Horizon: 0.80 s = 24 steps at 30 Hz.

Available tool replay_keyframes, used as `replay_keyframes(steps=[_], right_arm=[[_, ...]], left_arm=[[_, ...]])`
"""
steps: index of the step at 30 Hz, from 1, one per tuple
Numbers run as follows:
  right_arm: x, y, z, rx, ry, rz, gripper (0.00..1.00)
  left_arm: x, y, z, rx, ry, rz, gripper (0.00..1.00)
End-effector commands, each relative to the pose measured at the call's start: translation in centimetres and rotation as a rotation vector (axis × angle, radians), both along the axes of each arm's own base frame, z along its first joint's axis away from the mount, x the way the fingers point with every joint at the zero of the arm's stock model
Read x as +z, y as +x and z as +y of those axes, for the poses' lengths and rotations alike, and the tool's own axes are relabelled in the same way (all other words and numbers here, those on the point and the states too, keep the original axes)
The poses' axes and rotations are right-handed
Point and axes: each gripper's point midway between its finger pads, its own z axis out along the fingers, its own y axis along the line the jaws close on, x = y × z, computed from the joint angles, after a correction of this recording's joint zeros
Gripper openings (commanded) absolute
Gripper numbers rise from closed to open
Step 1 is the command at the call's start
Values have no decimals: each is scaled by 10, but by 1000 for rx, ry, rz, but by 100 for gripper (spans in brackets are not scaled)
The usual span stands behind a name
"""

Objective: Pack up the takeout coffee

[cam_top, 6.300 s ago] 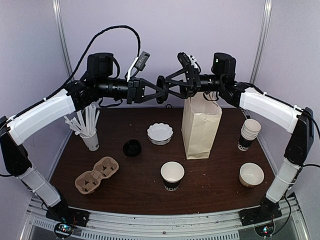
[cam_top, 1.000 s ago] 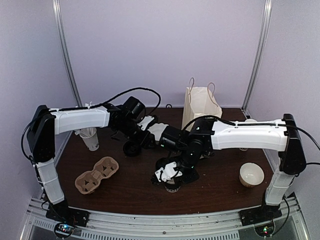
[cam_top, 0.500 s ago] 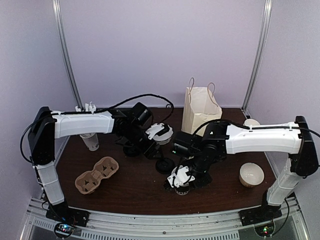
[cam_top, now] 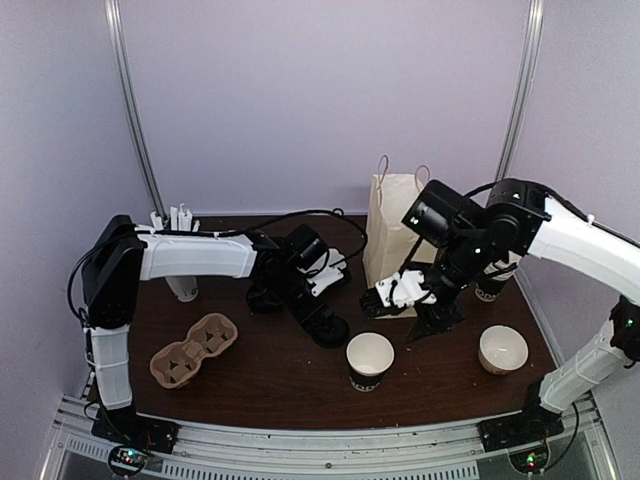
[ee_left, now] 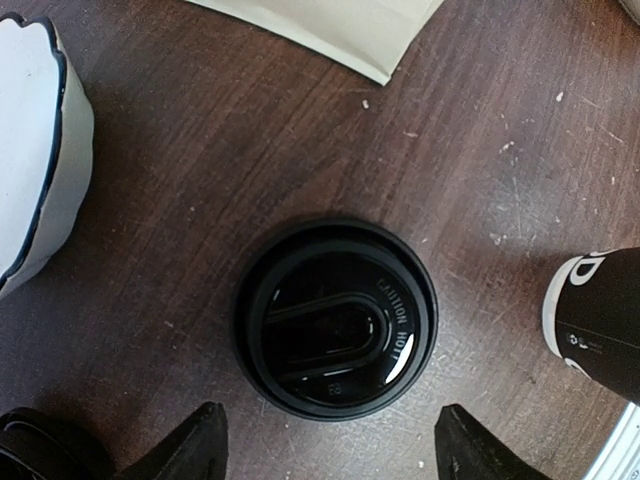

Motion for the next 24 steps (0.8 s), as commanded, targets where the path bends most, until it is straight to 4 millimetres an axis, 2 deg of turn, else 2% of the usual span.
replay_keyframes(steps=[1, 5, 6, 7, 8, 24], right_arm=[[19, 14, -23, -126, 69, 66, 58], [28, 23, -32, -185, 118, 80, 59], [29, 25, -33, -193, 124, 79, 59], [30, 26, -34, -200, 130, 80, 59], [31, 27, -34, -203, 134, 80, 59], [25, 30, -29, -197, 131, 97, 59]], left_arm=[[4, 3, -14, -47, 2, -49, 75], [-3, 1, -18, -73, 19, -56, 76], [-4, 1, -18, -81, 22, -59, 80], [-4, 1, -18, -83, 23, -62, 91], [-4, 0, -19, -86, 23, -60, 92], [-19, 0, -29, -98, 59, -69, 87]])
